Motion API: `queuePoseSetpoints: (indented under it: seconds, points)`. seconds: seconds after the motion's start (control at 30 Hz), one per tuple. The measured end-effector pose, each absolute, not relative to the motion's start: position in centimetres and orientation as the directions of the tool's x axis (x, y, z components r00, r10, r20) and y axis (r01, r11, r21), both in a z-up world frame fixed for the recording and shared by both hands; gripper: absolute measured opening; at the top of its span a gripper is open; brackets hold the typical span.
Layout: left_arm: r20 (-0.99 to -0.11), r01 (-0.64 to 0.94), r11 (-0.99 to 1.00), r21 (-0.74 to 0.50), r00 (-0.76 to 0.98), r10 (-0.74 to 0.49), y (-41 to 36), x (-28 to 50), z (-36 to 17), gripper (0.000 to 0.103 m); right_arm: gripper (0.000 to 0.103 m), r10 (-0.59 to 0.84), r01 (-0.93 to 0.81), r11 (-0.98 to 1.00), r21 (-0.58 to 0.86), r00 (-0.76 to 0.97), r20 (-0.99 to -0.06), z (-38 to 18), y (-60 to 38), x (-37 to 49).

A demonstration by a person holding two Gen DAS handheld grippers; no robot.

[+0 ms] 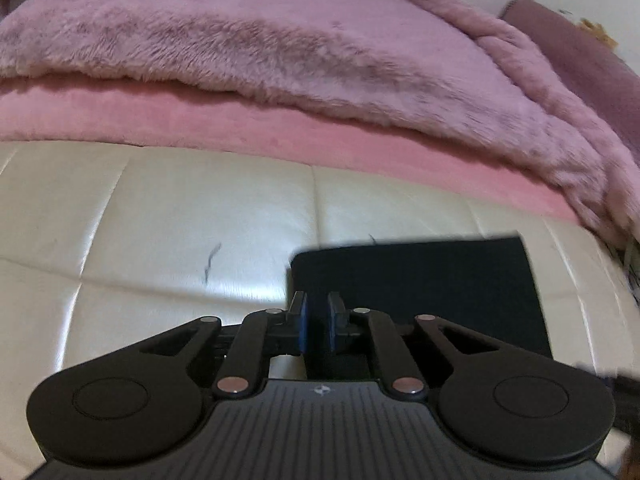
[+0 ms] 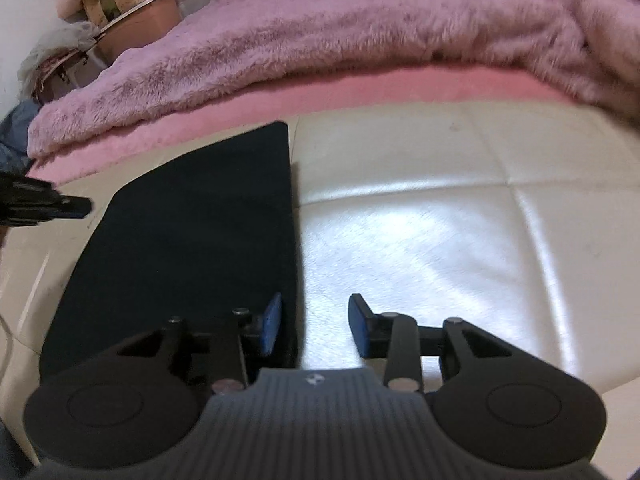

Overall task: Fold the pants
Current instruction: 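Open both grippers and release the folded trousers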

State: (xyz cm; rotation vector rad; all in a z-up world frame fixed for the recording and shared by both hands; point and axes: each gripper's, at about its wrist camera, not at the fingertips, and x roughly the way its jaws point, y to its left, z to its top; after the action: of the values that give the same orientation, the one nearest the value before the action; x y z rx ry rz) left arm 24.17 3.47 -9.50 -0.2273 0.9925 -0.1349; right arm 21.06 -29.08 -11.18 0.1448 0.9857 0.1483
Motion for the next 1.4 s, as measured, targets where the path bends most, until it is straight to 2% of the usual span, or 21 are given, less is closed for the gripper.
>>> queuePoseSetpoints:
  seconds: [0.07,0.17,0.3,0.4,0.6,0.67,0.73,0.77,0.8,0.83,0.9,0.97,1.0,1.03,1.13,1.2,1.27,1.33,1.4]
  points:
    - [-0.809,0.051,0.962,-0.267,0.531,-0.253,3.0,22.1,-9.0,0.01,0.031,0.155,-0.087,0.988,0.128,0.582,-0.798,-10.1,-28.3,20.0]
    - [-0.81,0.106,0.954,-0.279,0.507,-0.294,1.9,19.1,-9.0,0.01,0.031,0.194,-0.177,0.979,0.102,0.638,-0.745,-9.0,-27.0,18.1]
    - [-0.83,0.149,0.95,-0.275,0.461,-0.313,0.5,16.1,-10.2,0.01,0.009,0.195,-0.244,0.969,0.045,0.638,-0.745,-9.5,-25.3,16.8]
    - [-0.857,0.138,0.951,-0.276,0.413,-0.308,0.4,15.1,-12.0,0.006,0.008,0.185,-0.231,0.972,0.052,0.608,-0.772,-10.7,-25.3,16.8]
    - [-0.859,0.113,0.948,-0.298,0.401,-0.317,1.3,15.0,-12.7,0.006,0.009,0.18,-0.177,0.98,0.093,0.57,-0.802,-12.4,-26.1,16.9]
    - [-0.86,0.111,0.947,-0.302,0.396,-0.321,1.6,14.8,-12.4,0.006,0.011,0.192,-0.165,0.979,0.119,0.554,-0.81,-12.5,-26.6,17.1]
    - [-0.845,0.101,0.941,-0.322,0.417,-0.334,2.2,14.5,-11.9,0.007,0.018,0.203,-0.148,0.978,0.145,0.546,-0.813,-12.1,-27.1,16.9]
    - [-0.829,0.097,0.935,-0.341,0.437,-0.348,2.7,14.4,-11.6,0.014,0.02,0.213,-0.137,0.977,0.164,0.55,-0.808,-11.9,-27.5,16.9]
    - [-0.809,0.086,0.928,-0.362,0.465,-0.359,3.3,14.5,-11.4,0.031,0.03,0.225,-0.125,0.974,0.187,0.558,-0.798,-11.5,-27.8,16.8]
    - [-0.797,0.065,0.925,-0.376,0.486,-0.358,3.9,14.7,-11.3,0.041,0.046,0.237,-0.112,0.971,0.212,0.569,-0.788,-11.2,-28.3,16.9]
    - [-0.783,-0.001,0.922,-0.388,0.528,-0.329,4.8,15.4,-11.2,0.048,0.063,0.256,-0.083,0.963,0.257,0.591,-0.765,-10.6,-29.1,17.6]
    - [-0.78,-0.03,0.92,-0.39,0.542,-0.313,5.3,16.2,-11.2,0.061,0.067,0.302,-0.07,0.942,0.328,0.601,-0.74,-10.1,-29.9,18.5]
    - [-0.773,-0.034,0.912,-0.408,0.544,-0.326,5.6,16.8,-11.4,0.071,0.069,0.318,-0.054,0.931,0.362,0.609,-0.727,-10.0,-30.3,19.0]
    - [-0.764,-0.041,0.9,-0.434,0.545,-0.344,5.8,17.2,-11.6,0.075,0.075,0.323,-0.029,0.92,0.391,0.621,-0.714,-10.0,-30.7,19.6]
    - [-0.751,-0.107,0.858,-0.502,0.545,-0.372,6.6,18.3,-12.6,0.076,0.077,0.281,0.025,0.921,0.389,0.649,-0.707,-10.1,-30.9,21.3]
    - [-0.74,-0.121,0.837,-0.534,0.547,-0.393,7.0,19.0,-13.2,0.076,0.077,0.31,0.004,0.915,0.404,0.632,-0.71,-10.6,-30.8,22.5]
    - [-0.723,-0.132,0.808,-0.575,0.544,-0.426,7.3,19.5,-14.1,0.076,0.073,0.349,0.0,0.905,0.426,0.573,-0.741,-11.4,-30.5,24.0]
    - [-0.707,-0.155,0.768,-0.621,0.533,-0.465,7.8,19.9,-15.2,0.076,0.063,0.394,0.006,0.884,0.467,0.527,-0.753,-12.4,-30.8,25.1]
    - [-0.688,-0.169,0.731,-0.661,0.527,-0.5,8.2,20.3,-16.1,0.072,0.062,0.45,0.019,0.846,0.532,0.51,-0.733,-13.4,-31.1,25.9]
